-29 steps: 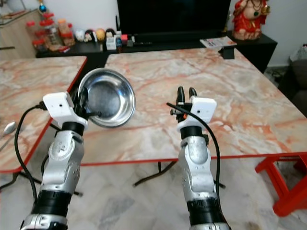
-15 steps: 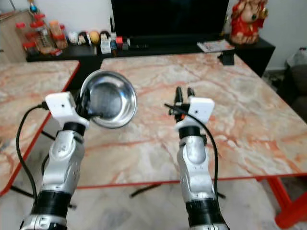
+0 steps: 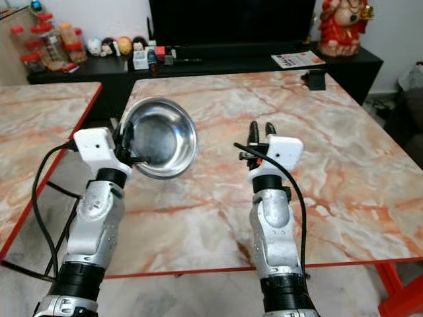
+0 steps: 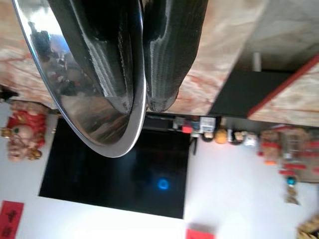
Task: Setting the table
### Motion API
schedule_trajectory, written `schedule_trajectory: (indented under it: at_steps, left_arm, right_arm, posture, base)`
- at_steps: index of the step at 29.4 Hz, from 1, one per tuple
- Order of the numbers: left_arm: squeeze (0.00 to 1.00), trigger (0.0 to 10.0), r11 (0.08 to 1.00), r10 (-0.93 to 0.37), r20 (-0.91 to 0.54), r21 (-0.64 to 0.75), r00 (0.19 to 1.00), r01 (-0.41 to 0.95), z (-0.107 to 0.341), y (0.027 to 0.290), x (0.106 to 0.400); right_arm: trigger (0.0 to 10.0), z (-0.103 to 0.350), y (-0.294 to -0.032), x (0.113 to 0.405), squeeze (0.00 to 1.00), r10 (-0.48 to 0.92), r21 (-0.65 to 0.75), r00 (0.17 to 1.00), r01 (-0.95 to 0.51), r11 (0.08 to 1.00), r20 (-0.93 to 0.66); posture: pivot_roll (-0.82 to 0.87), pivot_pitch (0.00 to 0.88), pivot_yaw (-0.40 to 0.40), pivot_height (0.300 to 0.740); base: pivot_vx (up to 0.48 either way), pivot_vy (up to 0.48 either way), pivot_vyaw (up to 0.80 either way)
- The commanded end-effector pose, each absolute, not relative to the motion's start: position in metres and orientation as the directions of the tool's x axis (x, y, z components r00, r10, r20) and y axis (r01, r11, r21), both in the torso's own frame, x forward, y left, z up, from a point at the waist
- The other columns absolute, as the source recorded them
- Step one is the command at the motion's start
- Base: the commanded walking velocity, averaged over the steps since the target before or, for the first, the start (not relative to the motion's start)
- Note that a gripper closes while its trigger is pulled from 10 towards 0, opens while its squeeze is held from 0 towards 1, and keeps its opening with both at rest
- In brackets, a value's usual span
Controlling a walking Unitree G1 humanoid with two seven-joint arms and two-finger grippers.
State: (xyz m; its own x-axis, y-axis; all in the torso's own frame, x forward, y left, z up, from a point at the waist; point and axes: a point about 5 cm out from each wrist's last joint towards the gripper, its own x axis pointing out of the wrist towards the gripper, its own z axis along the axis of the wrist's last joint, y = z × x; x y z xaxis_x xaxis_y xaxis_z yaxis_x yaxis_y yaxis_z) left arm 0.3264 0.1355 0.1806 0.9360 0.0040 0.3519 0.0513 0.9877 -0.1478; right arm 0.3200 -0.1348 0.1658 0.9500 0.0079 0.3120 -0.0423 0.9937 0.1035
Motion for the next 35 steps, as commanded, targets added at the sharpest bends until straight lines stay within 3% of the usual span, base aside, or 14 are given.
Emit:
schedule_trajectory:
  at_steps: [1,22,35]
  left_arm:
    - [0.0,10.0,0.988,0.005,0.362,-0.143,0.932,0.051,0.183,0.135,0.326]
    - [0.0,10.0,0.99,0.022,0.342,-0.138,0.94,0.028,0.18,0.138,0.326]
    - [0.0,10.0,0.961,-0.078,0.196,-0.246,0.977,0.126,0.16,0.131,0.331]
  right_arm:
    - [10.0,0.168,-0.133,0.32,0.0,0.018,0.082,0.949,-0.046,0.996,0.313]
    - [10.0,0.166,-0.133,0.32,0.0,0.013,0.104,0.954,-0.046,0.994,0.299]
    - [10.0,0.164,-0.13,0.318,0.0,0.021,0.109,0.957,-0.055,0.993,0.288]
  posture:
    - [-0.05,0.0,0.029,0.74]
    - [-0.05,0.0,0.025,0.74]
    - [-0.06,0.0,0.03,0.74]
  base:
    - [0.0,-0.375,0.48]
    - [0.046,-0.403,0.03]
    - [0.0,0.0,0.0]
